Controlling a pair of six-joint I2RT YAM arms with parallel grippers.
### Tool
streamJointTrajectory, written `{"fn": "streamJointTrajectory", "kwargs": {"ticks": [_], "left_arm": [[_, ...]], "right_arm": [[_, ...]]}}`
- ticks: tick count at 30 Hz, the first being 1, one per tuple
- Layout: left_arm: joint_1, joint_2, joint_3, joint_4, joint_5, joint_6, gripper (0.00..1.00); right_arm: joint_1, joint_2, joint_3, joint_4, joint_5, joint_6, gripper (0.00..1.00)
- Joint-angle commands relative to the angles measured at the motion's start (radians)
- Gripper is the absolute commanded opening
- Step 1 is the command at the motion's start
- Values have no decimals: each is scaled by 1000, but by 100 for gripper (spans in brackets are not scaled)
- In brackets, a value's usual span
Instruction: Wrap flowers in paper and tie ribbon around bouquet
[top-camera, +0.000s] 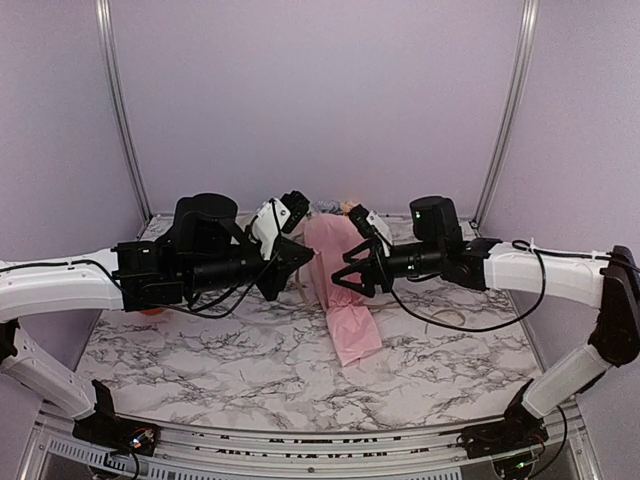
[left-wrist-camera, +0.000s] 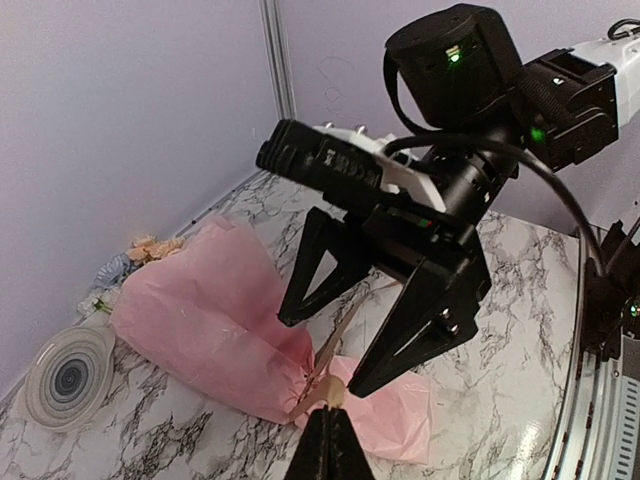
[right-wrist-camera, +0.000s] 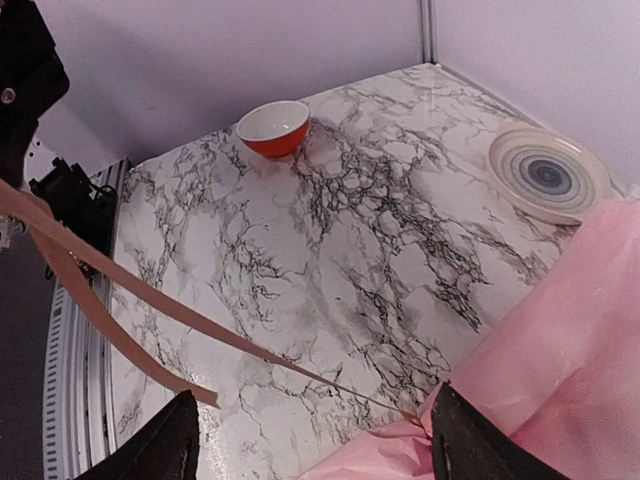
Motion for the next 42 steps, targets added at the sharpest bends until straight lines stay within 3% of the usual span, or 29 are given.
{"fn": "streamJointTrajectory", "kwargs": {"ticks": [1, 7, 15, 19, 24, 30, 34, 35, 37, 39, 42], "left_arm": [[-5, -32, 33, -6, -47, 11, 0], [-6, -35, 33, -14, -74, 22, 0], [-6, -49, 28, -29, -113, 44, 0], [-6, -69, 13, -30, -119, 50, 0], [-6, -90, -33, -40, -111, 68, 0], [-5, -46, -223, 5, 113, 52, 0], [-6, 133, -305, 68, 193, 2, 0], [-5, 176, -310, 110, 200, -3, 5], [-4, 230, -319, 172, 194, -7, 34], [3, 251, -322, 218, 202, 16, 53], [42, 263, -311, 274, 263, 51, 60]], "right_arm": [[-4, 157, 133, 85, -141, -129, 74], [-2, 258, 120, 152, -227, -116, 61], [-4, 342, 134, 187, -216, -75, 22], [-13, 346, 130, 201, -189, -68, 17], [-60, 355, 130, 235, -202, 15, 0], [-85, 329, 93, 300, -177, 69, 0], [-88, 324, 81, 314, -177, 65, 0], [-89, 323, 81, 310, -180, 57, 0], [-88, 320, 74, 315, -185, 47, 0], [-88, 317, 68, 317, -187, 37, 0], [-86, 320, 69, 317, -190, 21, 0]]}}
